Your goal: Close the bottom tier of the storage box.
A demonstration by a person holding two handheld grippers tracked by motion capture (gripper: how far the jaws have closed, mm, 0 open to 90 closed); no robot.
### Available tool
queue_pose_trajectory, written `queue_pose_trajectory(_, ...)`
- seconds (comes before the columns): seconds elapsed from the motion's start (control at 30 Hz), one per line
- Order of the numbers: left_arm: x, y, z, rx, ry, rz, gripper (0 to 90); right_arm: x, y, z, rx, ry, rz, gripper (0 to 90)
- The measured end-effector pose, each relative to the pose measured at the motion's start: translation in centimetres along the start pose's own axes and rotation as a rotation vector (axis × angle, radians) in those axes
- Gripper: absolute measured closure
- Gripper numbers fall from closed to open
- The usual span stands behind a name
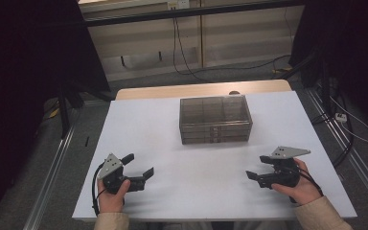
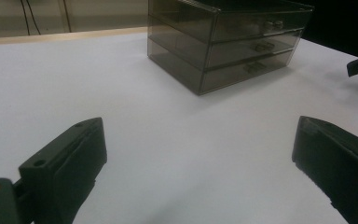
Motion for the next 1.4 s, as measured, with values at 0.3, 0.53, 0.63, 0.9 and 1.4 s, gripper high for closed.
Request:
queue_pose_trajectory(0.3,0.0,0.0,-0.1,-0.002,0.000,-0.001,3.1,0.4,-0.2,-0.4,0.005,-0.002,0.003,18.2)
queue_pose_trajectory(0.53,0.0,0.0,-0.1,0.000,-0.001,-0.003,3.1,0.6,-0.4,-0.7,0.014,-0.004,0.007,18.2)
queue_pose_trajectory(0.63,0.0,0.0,-0.1,0.000,-0.001,-0.002,3.1,0.8,-0.4,-0.8,0.016,-0.002,0.009,18.2)
queue_pose_trajectory(0.9,0.0,0.0,-0.2,-0.002,0.000,-0.001,3.1,0.9,-0.6,-0.9,0.019,-0.007,0.012,18.0)
queue_pose_trajectory(1.4,0.0,0.0,-0.2,-0.002,0.002,-0.003,3.1,1.0,-0.7,-0.9,0.024,-0.009,0.009,17.8)
Point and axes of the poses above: each handheld gripper's, and its own axes: z roughly forward along the jaws, x roughly out of its underside, y roughly to its left, the point moved 4 cm from there along z, roughly forward along the jaws, and after that the axes turned 1 degree about y, right-handed, at the moved point
